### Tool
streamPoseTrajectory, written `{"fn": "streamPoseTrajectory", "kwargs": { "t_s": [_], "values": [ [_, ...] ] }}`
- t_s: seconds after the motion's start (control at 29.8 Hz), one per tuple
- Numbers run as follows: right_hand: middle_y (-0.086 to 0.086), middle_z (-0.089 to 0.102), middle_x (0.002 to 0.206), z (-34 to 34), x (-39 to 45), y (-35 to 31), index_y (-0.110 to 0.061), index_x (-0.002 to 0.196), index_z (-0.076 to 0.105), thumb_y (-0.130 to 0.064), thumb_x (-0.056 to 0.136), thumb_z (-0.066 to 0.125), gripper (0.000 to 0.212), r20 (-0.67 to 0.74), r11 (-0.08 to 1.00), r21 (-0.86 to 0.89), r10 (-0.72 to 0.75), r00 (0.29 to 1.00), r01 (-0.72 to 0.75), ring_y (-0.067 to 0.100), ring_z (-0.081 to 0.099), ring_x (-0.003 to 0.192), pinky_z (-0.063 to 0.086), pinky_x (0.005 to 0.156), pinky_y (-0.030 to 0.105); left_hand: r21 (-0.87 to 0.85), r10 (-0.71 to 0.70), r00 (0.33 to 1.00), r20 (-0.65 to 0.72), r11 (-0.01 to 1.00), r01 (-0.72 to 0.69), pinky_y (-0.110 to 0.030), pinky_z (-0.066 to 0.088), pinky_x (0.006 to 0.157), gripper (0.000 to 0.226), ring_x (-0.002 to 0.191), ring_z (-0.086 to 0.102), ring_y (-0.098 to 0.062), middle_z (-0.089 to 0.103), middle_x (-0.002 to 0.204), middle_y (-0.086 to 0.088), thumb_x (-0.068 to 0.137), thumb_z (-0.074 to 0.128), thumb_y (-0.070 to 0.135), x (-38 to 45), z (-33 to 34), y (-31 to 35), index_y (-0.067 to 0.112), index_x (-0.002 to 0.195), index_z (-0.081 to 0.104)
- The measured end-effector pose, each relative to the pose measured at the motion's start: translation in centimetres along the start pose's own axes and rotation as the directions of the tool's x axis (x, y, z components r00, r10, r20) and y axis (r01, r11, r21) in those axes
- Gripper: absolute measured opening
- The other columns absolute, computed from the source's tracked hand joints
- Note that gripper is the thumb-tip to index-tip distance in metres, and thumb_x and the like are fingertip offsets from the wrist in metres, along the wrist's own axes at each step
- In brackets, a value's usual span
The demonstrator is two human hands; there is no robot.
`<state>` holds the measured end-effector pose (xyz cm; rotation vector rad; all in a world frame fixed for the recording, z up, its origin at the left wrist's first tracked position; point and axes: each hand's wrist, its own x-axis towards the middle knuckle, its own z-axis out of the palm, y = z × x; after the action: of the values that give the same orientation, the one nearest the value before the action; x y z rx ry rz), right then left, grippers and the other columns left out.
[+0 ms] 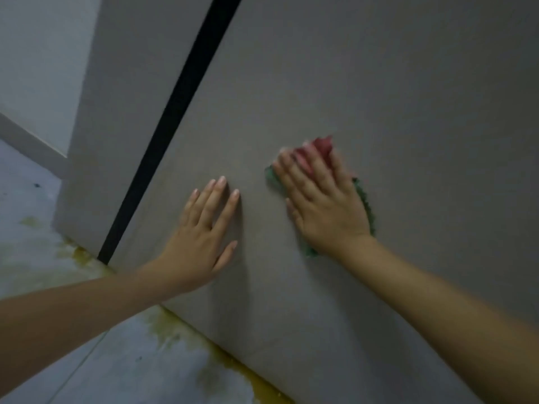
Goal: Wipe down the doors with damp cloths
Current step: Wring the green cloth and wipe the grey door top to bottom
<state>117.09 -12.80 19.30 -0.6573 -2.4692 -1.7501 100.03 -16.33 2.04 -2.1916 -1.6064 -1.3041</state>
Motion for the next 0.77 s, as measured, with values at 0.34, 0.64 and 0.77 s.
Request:
{"fn": "streamPoseTrajectory", "kwargs": {
  "t_s": [0.34,0.64,0.77],
  "values": [
    [0.005,0.027,0.154,-1.2,7.3,3.2,-0.013,0.148,0.029,-0.032,0.101,0.034,0.052,0.032,0.989,-0.046,-0.141,0.990,0.142,0.030,0.023,0.142,0.013,0.116,0.047,-0.053,-0.133,0.990,0.038,0.990,0.135,-0.054,0.021,0.114,0.071,0.142,0.017,-0.041,0.016,0.153,-0.026,0.088,0.035,0.038,-1.2,-0.9,-1.2,-0.001,0.146,0.024],
    [0.005,-0.008,0.155,0.5,10.9,-5.5,-0.012,0.151,0.001,-0.034,0.100,0.017,0.058,0.306,0.875,-0.042,-0.448,0.840,0.482,0.030,-0.012,0.142,-0.016,0.114,0.048,-0.059,-0.144,0.989,-0.021,0.988,0.143,-0.053,0.020,0.106,0.068,0.136,0.034,-0.039,0.034,0.147,-0.025,0.087,0.037,0.038,-1.0,-0.7,-2.5,-0.002,0.141,0.032],
    [0.003,0.014,0.157,-0.6,14.2,-2.4,-0.017,0.150,0.019,-0.035,0.099,0.024,0.055,0.234,0.910,-0.078,-0.380,0.895,0.407,0.030,0.009,0.144,0.000,0.118,0.045,-0.125,-0.156,0.984,-0.089,0.982,0.144,-0.052,0.020,0.107,0.068,0.139,0.030,-0.034,0.031,0.150,-0.022,0.086,0.040,0.036,-1.1,-0.9,-2.7,0.000,0.144,0.032]
  ]
}}
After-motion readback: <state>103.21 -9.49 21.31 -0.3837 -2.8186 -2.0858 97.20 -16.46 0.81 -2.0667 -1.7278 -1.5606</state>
